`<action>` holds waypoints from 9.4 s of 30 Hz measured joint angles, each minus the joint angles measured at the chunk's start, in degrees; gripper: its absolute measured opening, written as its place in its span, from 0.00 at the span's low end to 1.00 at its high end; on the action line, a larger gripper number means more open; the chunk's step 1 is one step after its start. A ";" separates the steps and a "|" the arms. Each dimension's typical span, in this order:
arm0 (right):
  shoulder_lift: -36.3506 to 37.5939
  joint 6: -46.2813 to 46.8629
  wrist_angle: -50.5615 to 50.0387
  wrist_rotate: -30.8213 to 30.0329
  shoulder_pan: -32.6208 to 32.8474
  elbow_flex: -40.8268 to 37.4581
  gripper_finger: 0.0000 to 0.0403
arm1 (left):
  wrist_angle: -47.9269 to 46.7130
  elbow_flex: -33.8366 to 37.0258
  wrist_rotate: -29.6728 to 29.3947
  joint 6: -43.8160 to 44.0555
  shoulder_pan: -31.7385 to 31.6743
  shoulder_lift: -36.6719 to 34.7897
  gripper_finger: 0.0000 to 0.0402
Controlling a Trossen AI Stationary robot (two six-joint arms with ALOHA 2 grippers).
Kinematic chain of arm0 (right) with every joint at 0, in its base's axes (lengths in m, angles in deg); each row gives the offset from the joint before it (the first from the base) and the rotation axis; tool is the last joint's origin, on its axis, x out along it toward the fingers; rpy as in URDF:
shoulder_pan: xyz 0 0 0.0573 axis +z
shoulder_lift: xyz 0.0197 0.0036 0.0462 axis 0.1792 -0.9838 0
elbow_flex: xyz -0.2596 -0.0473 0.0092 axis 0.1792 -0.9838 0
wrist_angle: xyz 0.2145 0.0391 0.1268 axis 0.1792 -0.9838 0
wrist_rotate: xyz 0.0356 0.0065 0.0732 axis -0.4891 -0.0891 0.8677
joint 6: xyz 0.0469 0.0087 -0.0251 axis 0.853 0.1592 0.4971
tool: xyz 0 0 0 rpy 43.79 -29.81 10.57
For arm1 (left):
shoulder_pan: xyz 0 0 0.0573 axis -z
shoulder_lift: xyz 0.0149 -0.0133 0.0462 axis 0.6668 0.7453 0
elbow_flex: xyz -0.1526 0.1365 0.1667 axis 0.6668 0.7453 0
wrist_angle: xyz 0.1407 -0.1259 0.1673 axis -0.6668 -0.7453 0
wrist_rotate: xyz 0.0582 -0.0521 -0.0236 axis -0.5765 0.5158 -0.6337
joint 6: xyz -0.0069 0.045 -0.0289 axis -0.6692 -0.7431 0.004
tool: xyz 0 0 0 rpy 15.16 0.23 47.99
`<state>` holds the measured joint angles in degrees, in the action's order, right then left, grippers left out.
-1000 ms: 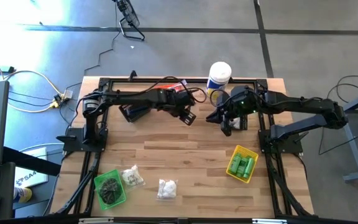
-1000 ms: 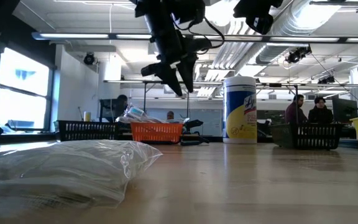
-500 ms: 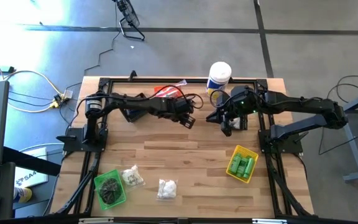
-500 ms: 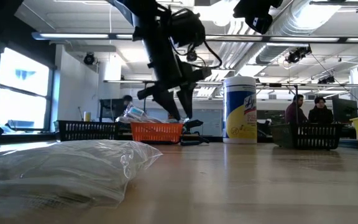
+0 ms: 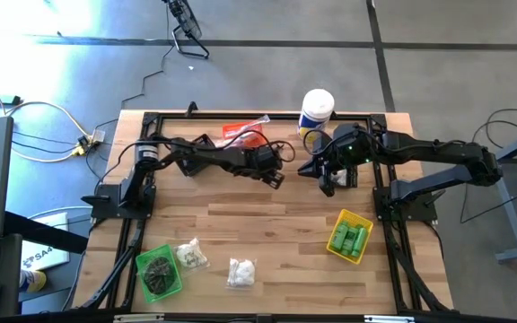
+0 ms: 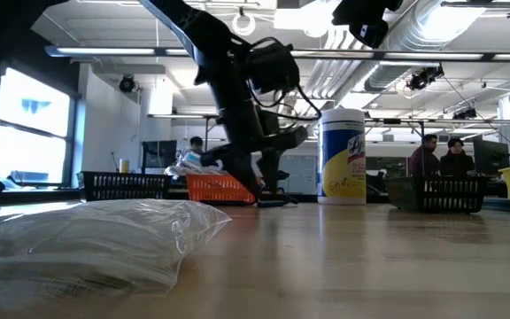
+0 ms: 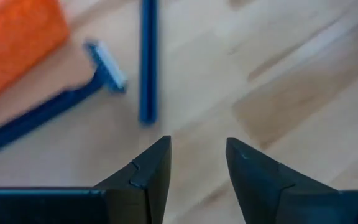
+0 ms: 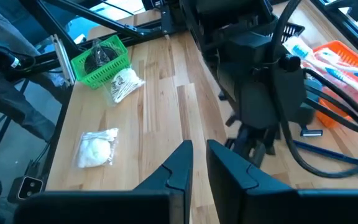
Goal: Pick & Place Travel size toiletries
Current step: Put the blue razor into the left black bin
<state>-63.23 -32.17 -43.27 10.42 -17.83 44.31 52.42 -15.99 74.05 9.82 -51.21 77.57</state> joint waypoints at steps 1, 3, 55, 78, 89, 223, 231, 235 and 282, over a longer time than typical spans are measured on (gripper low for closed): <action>0.00 0.00 -0.02 0.00 0.00 -0.01 0.09 | 0.67 -0.24 -0.55 -0.02 0.00 0.32 0.37; 0.00 0.00 -0.04 0.00 0.00 0.00 0.09 | -0.44 -0.15 -1.96 -0.04 0.00 0.53 0.37; 0.00 0.22 -0.35 -0.19 0.00 0.00 0.09 | 2.94 -0.26 -9.24 -1.53 0.09 5.10 0.16; 0.00 0.50 -0.35 -0.15 -0.02 0.00 0.09 | 1.17 -0.22 -3.81 -1.57 0.32 4.64 0.10; 0.00 0.42 -0.33 0.01 -0.01 0.00 0.09 | -6.06 0.13 -1.10 -1.20 2.56 0.54 0.10; 0.11 2.16 3.15 -4.53 -1.15 0.00 0.09 | -8.95 13.86 8.93 -29.11 -40.87 -18.43 0.50; 0.11 2.10 3.15 -4.11 -1.66 0.00 0.09 | -8.06 13.88 9.11 -28.61 -41.44 -14.44 0.50; 0.11 2.02 3.13 -4.09 -1.66 0.00 0.09 | -6.44 13.83 9.07 -28.52 -42.11 -13.12 0.50; 0.11 2.16 3.15 -4.26 -1.66 0.00 0.09 | -5.39 13.81 4.87 -30.72 -43.10 -8.40 0.07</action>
<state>-63.12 -30.00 -40.13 6.16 -19.49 44.31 47.04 -2.18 78.92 -20.91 -94.31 69.16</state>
